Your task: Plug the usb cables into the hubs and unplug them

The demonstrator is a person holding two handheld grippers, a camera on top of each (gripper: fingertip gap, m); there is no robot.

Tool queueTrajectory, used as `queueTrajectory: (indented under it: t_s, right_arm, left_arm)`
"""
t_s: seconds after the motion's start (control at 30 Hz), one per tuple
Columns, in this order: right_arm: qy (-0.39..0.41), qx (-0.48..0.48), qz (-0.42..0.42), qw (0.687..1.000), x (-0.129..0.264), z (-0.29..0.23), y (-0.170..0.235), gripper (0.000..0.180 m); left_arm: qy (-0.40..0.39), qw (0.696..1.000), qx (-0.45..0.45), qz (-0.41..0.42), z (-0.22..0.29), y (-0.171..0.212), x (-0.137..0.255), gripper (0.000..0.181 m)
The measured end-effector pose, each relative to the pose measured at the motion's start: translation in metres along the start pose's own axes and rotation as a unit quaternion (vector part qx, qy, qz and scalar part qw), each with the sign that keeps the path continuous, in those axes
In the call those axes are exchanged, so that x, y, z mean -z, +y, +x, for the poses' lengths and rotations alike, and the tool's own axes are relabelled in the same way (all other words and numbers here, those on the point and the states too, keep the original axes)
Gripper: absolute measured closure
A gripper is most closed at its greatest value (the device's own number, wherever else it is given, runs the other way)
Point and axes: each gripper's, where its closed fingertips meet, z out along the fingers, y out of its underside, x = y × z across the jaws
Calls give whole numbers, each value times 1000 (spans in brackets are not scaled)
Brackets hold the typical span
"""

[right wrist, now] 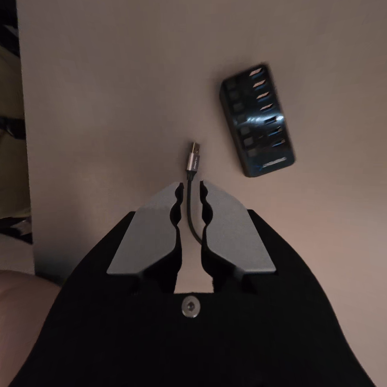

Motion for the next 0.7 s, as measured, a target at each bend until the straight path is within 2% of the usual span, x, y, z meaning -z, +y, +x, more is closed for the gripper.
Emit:
queueTrajectory:
  t_s: [0.1, 0.2, 0.3, 0.43, 0.5, 0.53, 0.7]
  right_arm:
    - [47, 31, 38, 998, 22, -1, -16, 165]
    - [104, 43, 20, 993, 41, -6, -26, 167]
    - [144, 99, 35, 984, 58, -26, -50, 170]
    - [158, 147, 54, 975, 66, -48, -73, 170]
    - [163, 164, 42, 972, 64, -53, -75, 170]
    - [164, 170, 35, 971, 63, -55, -74, 170]
    - [173, 184, 27, 967, 64, -59, -74, 172]
  left_arm:
    - [26, 998, -25, -60, -4, 21, -17, 152]
    - [48, 993, -34, -98, -12, 41, -29, 154]
    - [88, 985, -58, -137, -7, 51, -38, 151]
    - [90, 976, -107, -169, -11, 54, -45, 156]
    - [109, 972, -116, -174, -7, 54, -46, 175]
    - [109, 971, -125, -174, -7, 54, -46, 177]
    - [103, 957, -130, -236, -9, 64, -39, 178]
